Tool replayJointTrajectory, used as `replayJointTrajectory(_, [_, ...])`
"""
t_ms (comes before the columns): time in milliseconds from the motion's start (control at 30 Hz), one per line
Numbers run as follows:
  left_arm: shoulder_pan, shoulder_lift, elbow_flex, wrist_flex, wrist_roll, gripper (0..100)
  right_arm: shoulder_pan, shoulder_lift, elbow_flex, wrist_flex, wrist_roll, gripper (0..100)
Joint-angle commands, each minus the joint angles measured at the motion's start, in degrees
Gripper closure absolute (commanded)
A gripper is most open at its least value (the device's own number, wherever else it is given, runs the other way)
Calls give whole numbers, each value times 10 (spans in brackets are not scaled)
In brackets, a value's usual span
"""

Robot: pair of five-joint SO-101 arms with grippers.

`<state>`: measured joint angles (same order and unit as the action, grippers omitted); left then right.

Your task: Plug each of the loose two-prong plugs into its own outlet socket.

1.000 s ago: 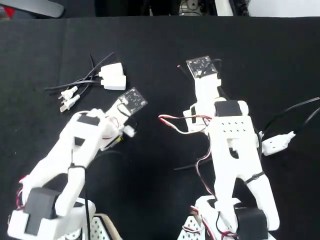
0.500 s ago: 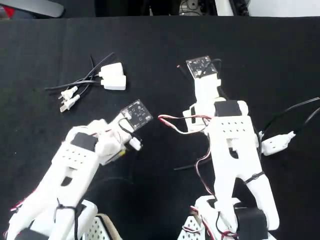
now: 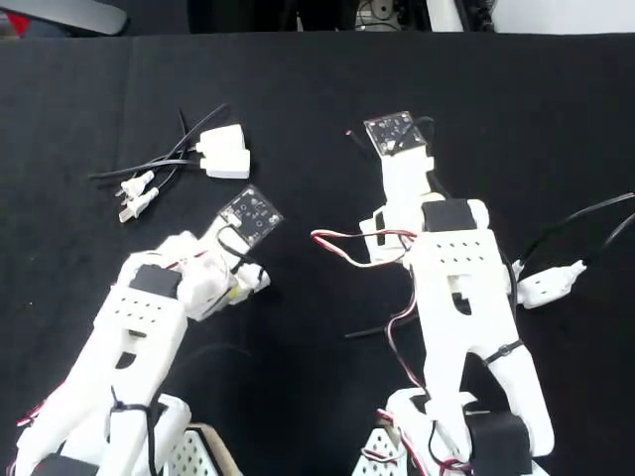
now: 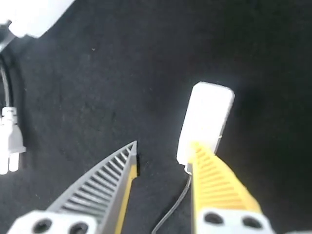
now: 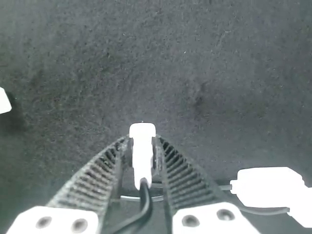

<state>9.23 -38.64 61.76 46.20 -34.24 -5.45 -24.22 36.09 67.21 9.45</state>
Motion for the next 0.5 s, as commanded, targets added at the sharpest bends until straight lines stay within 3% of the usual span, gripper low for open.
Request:
replayJointTrajectory(0, [8, -26, -3, -8, 21, 844, -9, 0, -19, -2, 5, 987])
replayJointTrajectory(167, [21, -62, 42, -41, 43, 852, -9, 0, -19, -2, 5, 987])
replayJointTrajectory(367, [111, -73, 138, -69, 43, 852, -10, 0, -18, -2, 5, 987])
replayJointTrajectory(467, [119, -74, 141, -60, 44, 854, -10, 0, -18, -2, 5, 987])
